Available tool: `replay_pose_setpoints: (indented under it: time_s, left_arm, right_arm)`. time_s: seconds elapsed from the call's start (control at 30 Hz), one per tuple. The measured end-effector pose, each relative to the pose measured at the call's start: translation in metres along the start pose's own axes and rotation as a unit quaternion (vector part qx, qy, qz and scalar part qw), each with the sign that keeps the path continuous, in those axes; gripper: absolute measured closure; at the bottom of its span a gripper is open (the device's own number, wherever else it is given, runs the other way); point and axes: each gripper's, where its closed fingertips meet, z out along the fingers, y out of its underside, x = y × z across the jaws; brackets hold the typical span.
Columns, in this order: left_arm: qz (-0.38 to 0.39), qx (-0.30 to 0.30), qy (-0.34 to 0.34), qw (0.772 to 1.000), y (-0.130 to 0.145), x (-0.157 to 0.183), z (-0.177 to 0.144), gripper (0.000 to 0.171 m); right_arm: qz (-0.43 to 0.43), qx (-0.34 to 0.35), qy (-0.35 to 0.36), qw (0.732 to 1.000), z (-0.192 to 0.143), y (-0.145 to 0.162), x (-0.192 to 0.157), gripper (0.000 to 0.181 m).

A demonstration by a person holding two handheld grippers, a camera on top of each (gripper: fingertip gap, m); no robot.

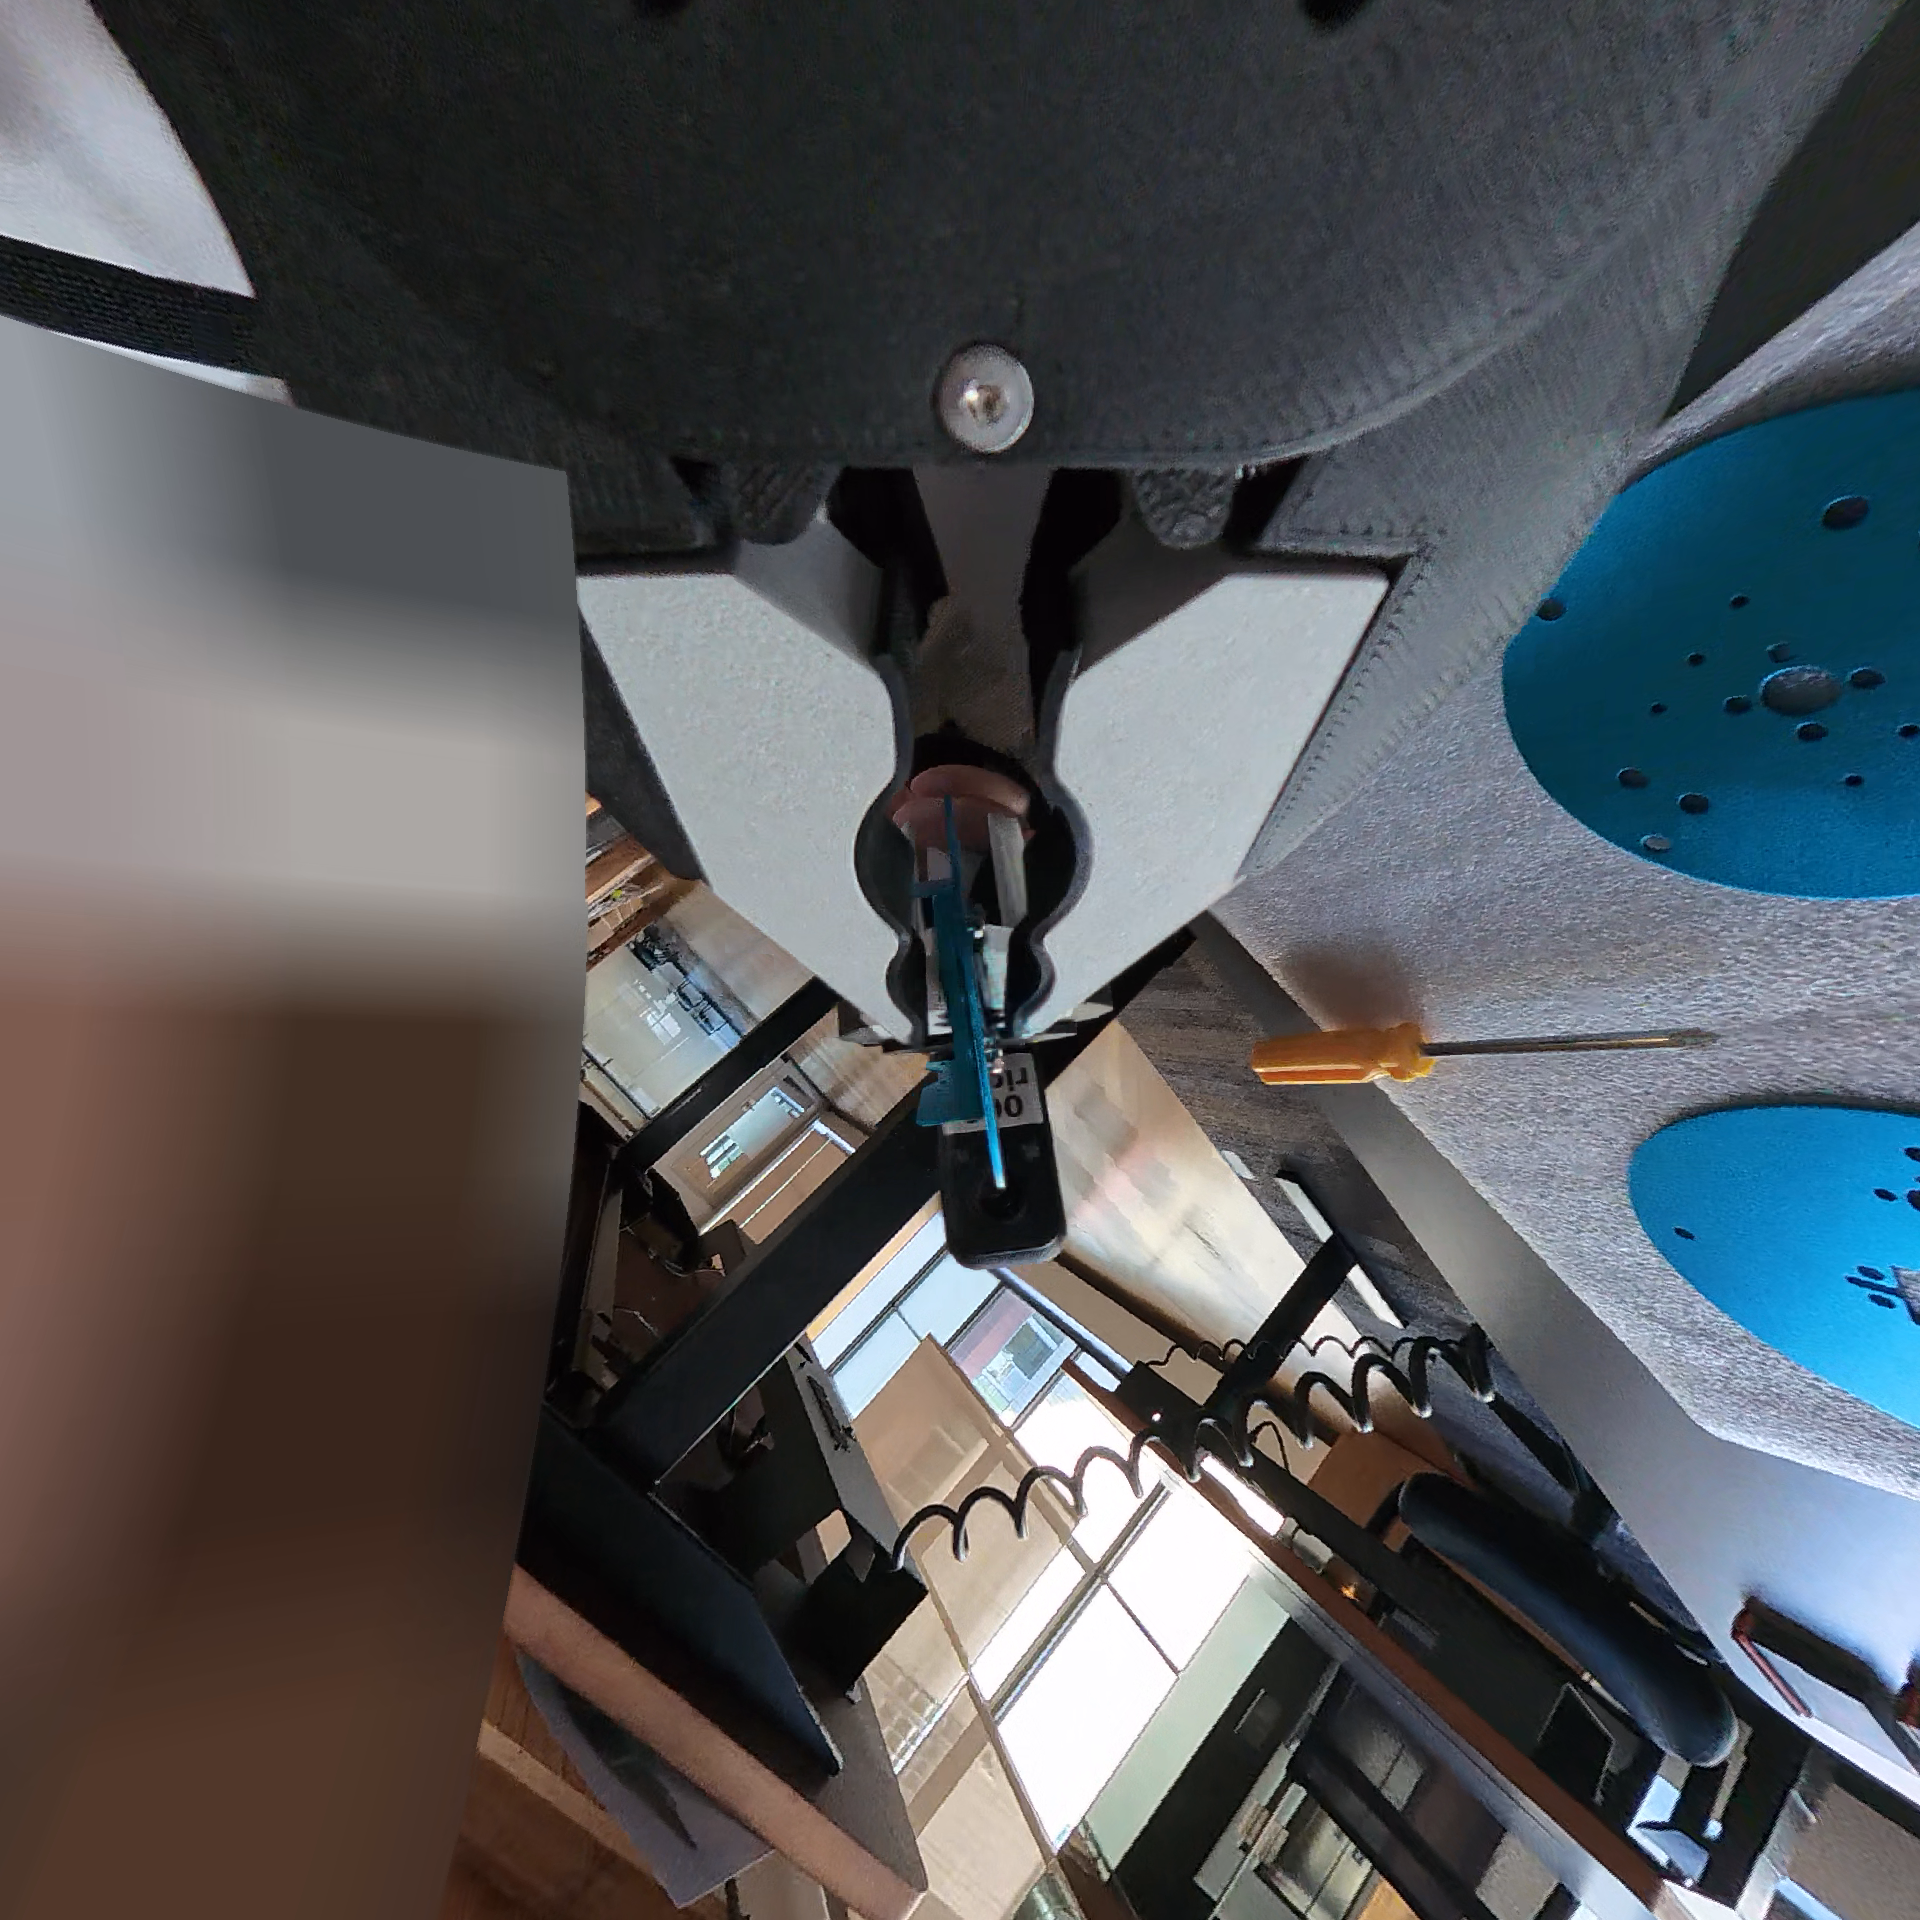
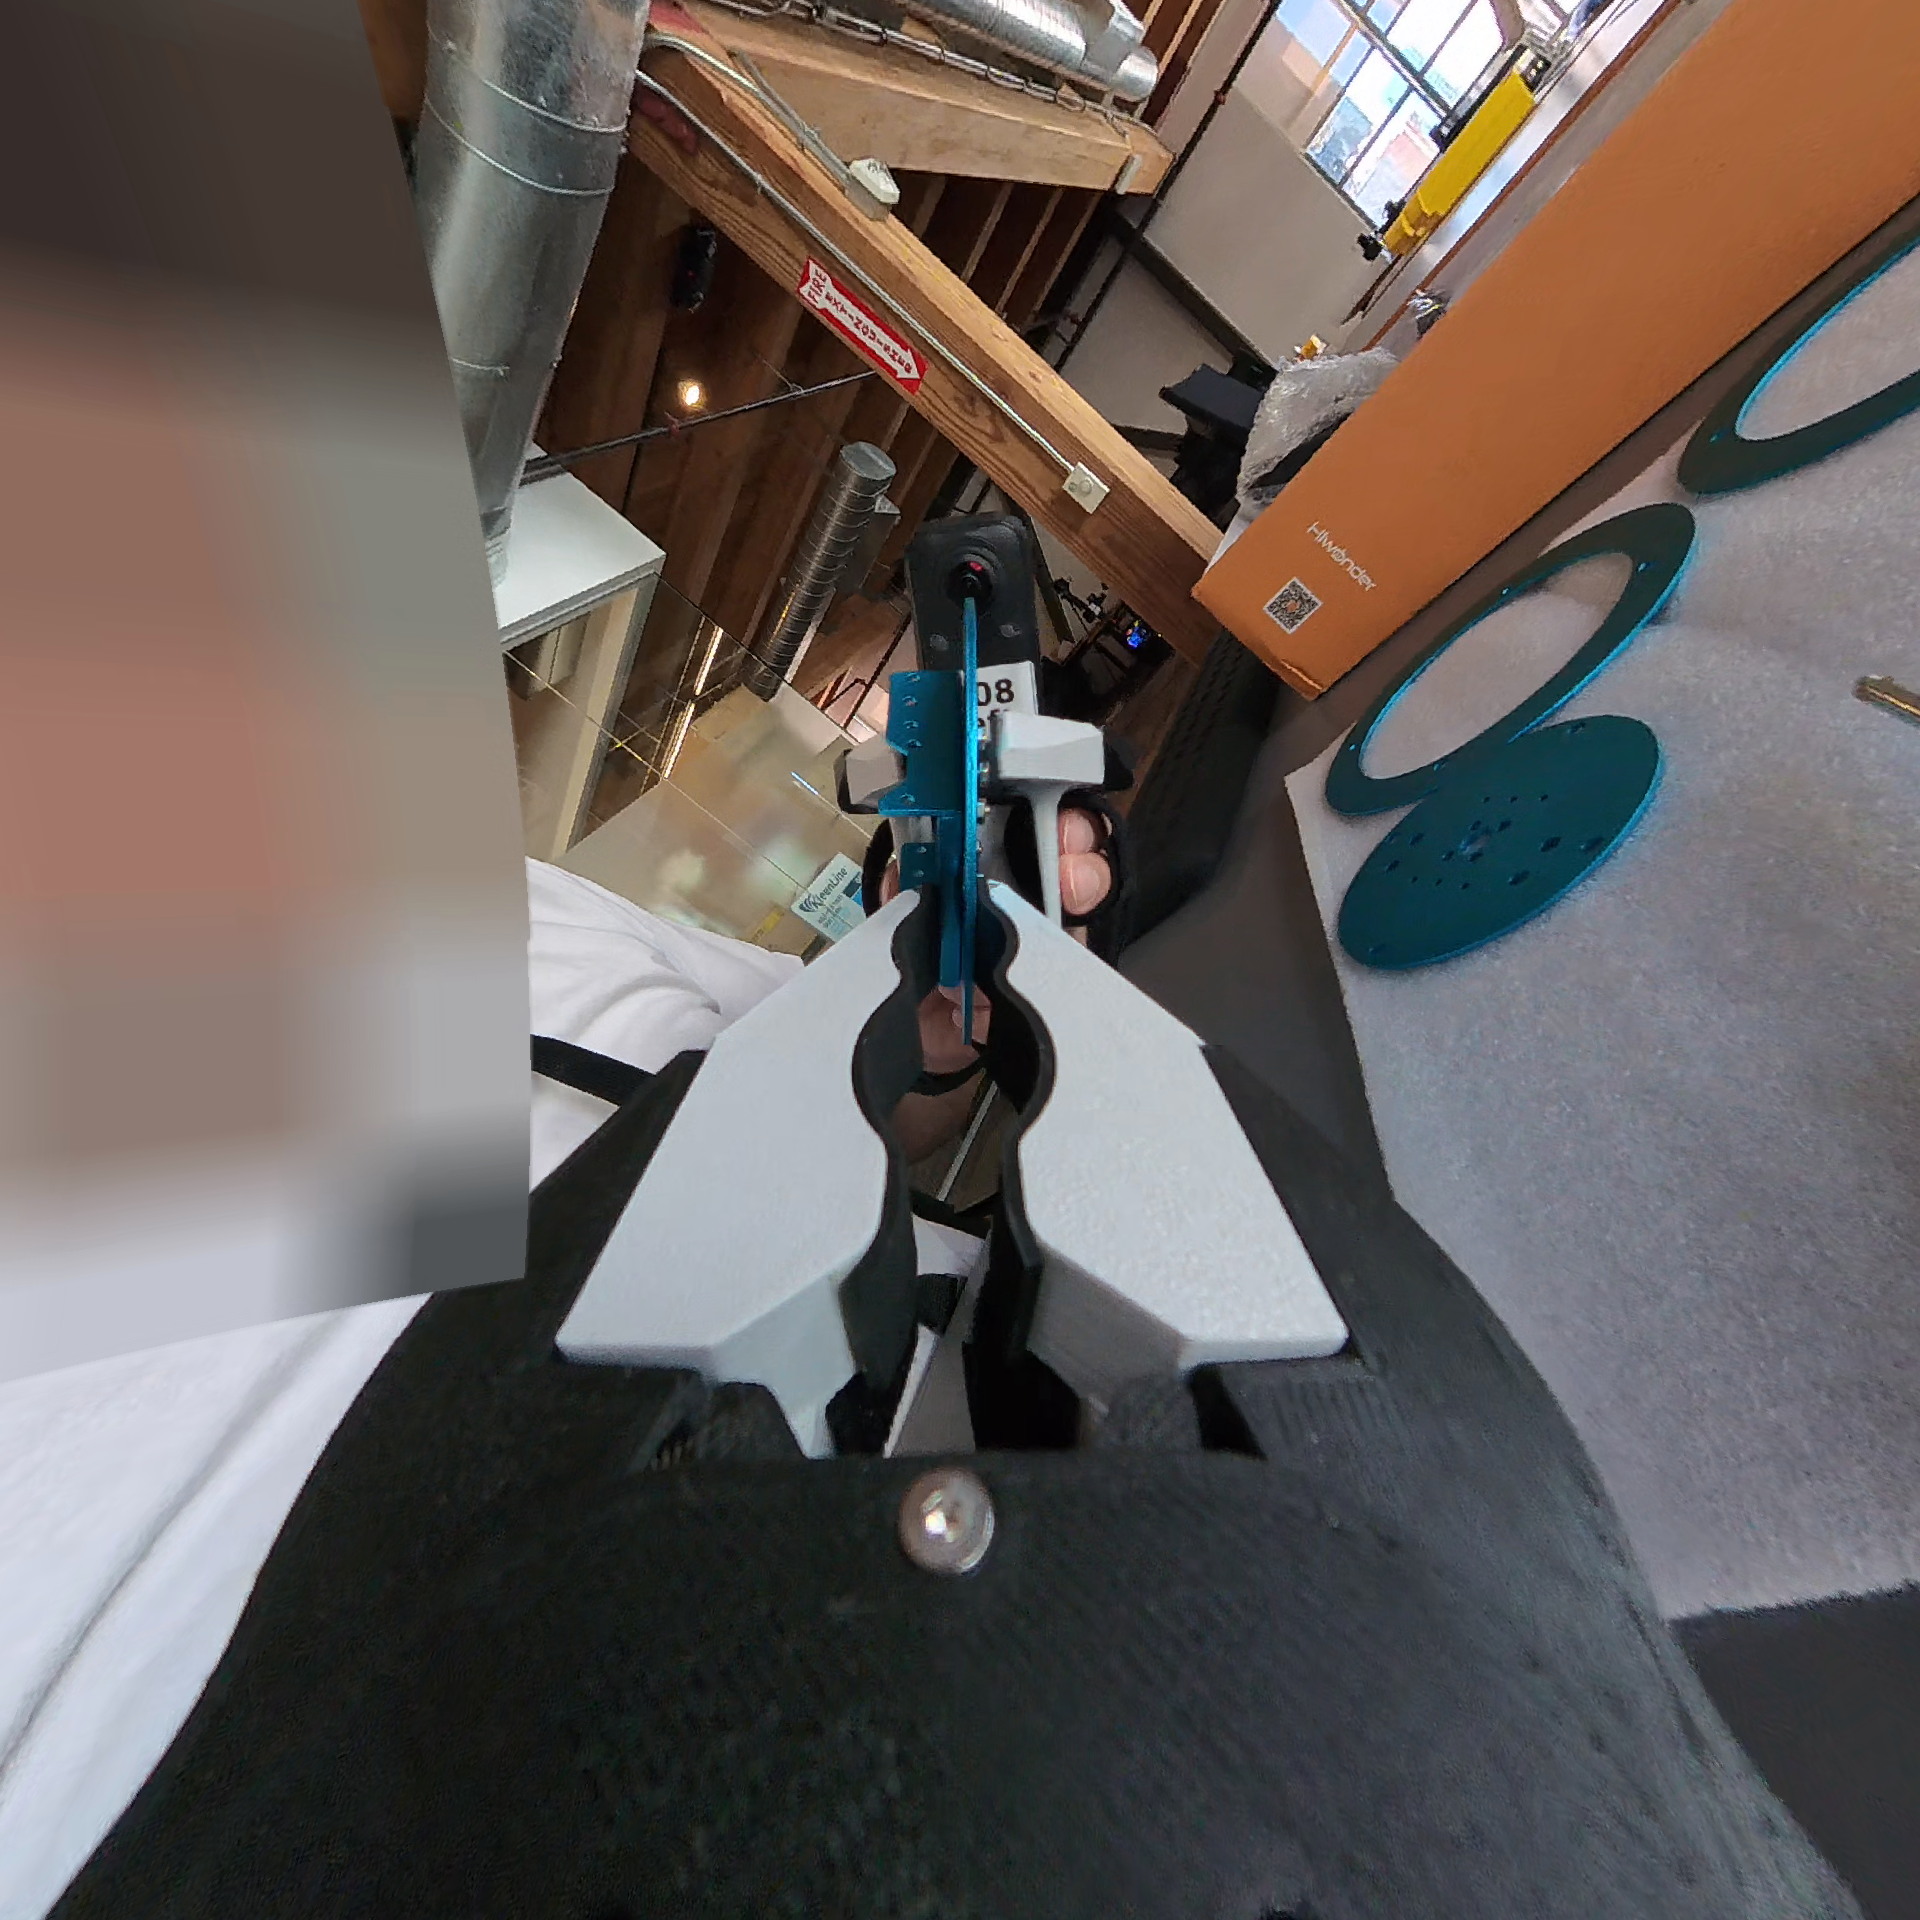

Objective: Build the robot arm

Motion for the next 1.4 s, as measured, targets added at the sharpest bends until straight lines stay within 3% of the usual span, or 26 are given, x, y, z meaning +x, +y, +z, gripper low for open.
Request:
replay_pose_setpoints:
  time_s: [0.03, 0.13, 0.23, 0.47, 0.53, 0.57, 0.73, 0.83, 0.97, 1.03, 1.13, 1.23, 1.4]
  left_arm:
    - [0.005, -0.006, -0.014, 1.000, 0.000, -0.004, -0.001, 0.155]
    - [0.025, -0.028, -0.069, 0.997, 0.000, -0.023, -0.010, 0.138]
    - [0.025, -0.066, -0.091, 0.993, 0.004, -0.037, -0.014, 0.143]
    - [-0.092, -0.114, -0.032, 0.989, 0.012, -0.046, 0.003, 0.145]
    - [-0.110, -0.119, -0.024, 0.986, 0.014, -0.049, 0.006, 0.152]
    - [-0.110, -0.125, -0.020, 0.986, 0.017, -0.049, 0.006, 0.165]
    - [-0.137, -0.126, -0.019, 0.982, 0.018, -0.054, 0.006, 0.168]
    - [-0.146, -0.136, -0.036, 0.979, 0.019, -0.062, 0.006, 0.169]
    - [-0.154, -0.142, -0.049, 0.977, 0.018, -0.069, 0.002, 0.169]
    - [-0.163, -0.138, -0.055, 0.976, 0.015, -0.072, -0.001, 0.169]
    - [-0.166, -0.141, -0.075, 0.973, 0.016, -0.081, -0.007, 0.168]
    - [-0.159, -0.150, -0.098, 0.971, 0.019, -0.089, -0.012, 0.168]
    - [-0.111, -0.172, -0.138, 0.969, 0.020, -0.095, -0.013, 0.168]
  right_arm:
    - [0.004, -0.001, 0.003, 1.000, -0.001, 0.001, 0.002, 0.177]
    - [0.030, 0.001, 0.011, 0.999, -0.006, 0.001, 0.009, 0.177]
    - [0.079, -0.009, 0.030, 0.996, -0.013, 0.002, 0.022, 0.178]
    - [0.074, -0.056, 0.070, 0.993, -0.018, 0.001, 0.038, 0.178]
    - [0.068, -0.064, 0.075, 0.993, -0.017, 0.000, 0.041, 0.178]
    - [0.068, -0.067, 0.078, 0.992, -0.017, -0.001, 0.042, 0.178]
    - [0.080, -0.070, 0.082, 0.991, -0.016, 0.000, 0.051, 0.178]
    - [0.057, -0.079, 0.107, 0.989, -0.017, 0.001, 0.061, 0.174]
    - [-0.008, -0.088, 0.125, 0.988, -0.023, -0.003, 0.062, 0.149]
    - [-0.063, -0.086, 0.150, 0.983, -0.033, -0.010, 0.062, 0.149]
    - [-0.231, -0.069, 0.217, 0.946, -0.058, -0.037, 0.061, 0.148]
    - [-0.401, -0.065, 0.301, 0.863, -0.093, -0.062, 0.069, 0.134]
    - [-0.405, -0.182, 0.330, 0.833, -0.105, -0.044, 0.100, 0.132]
